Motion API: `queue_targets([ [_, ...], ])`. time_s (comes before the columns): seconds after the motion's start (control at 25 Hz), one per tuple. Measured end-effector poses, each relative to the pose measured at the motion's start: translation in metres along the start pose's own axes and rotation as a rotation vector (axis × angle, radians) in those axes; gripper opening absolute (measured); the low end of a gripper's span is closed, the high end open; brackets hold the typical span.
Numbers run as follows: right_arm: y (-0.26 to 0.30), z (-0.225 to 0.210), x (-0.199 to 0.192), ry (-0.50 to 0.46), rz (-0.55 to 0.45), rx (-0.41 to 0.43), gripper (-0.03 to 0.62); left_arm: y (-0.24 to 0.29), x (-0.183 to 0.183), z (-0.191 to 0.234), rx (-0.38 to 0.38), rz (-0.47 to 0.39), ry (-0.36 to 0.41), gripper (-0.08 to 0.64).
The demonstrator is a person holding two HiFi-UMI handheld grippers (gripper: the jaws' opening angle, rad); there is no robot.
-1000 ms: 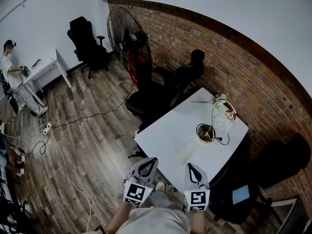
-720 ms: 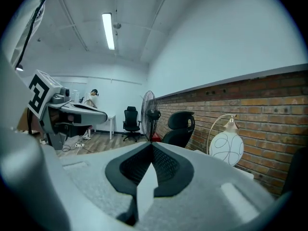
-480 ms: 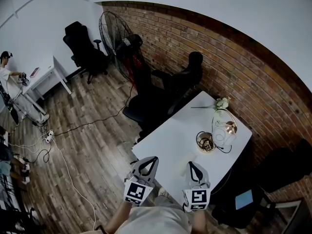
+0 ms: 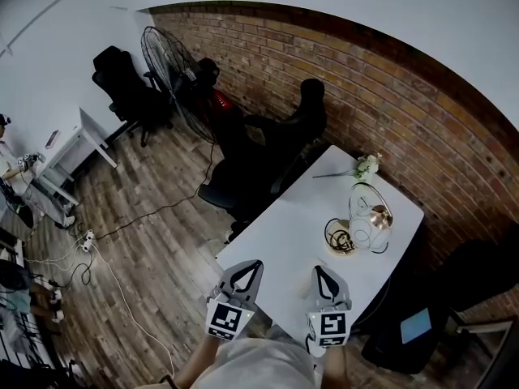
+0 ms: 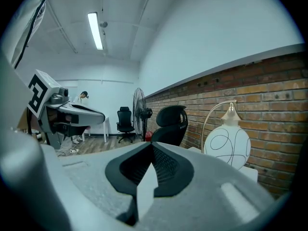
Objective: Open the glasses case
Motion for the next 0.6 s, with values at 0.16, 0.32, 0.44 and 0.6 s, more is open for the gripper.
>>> queue_targets([
  [0.16,0.003,-0.010,0.009,0.022,-0.008,-0.017,0.006,0.014,0.003,-0.001,-0.028,0.007,0.004,0.002],
  [0.32,-0.003,-0.021,0.009,0.034,-0.008,-0.066,0.006,0.027,0.009,-0.010,-0.077,0.002,0.022,0.002],
  [0.44,-0.012,-0.029,0.000,0.030,0.006,-0.118,0.006,0.035,0.011,-0.020,-0.128,-0.005,0.035,0.002],
  [0.6,-0.024,-0.035,-0.005,0.055,0.006,-0.172,0.006,0.049,0.011,-0.036,-0.199,-0.019,0.047,0.002],
])
Point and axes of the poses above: the fingertips, and each gripper's own axes: y forward along the fingers, z to its left, x out of its top, the point moved 3 cm from there along -y, backward along the fingers, and after that the axes turned 8 degrees about -y, right-handed, at the moved point
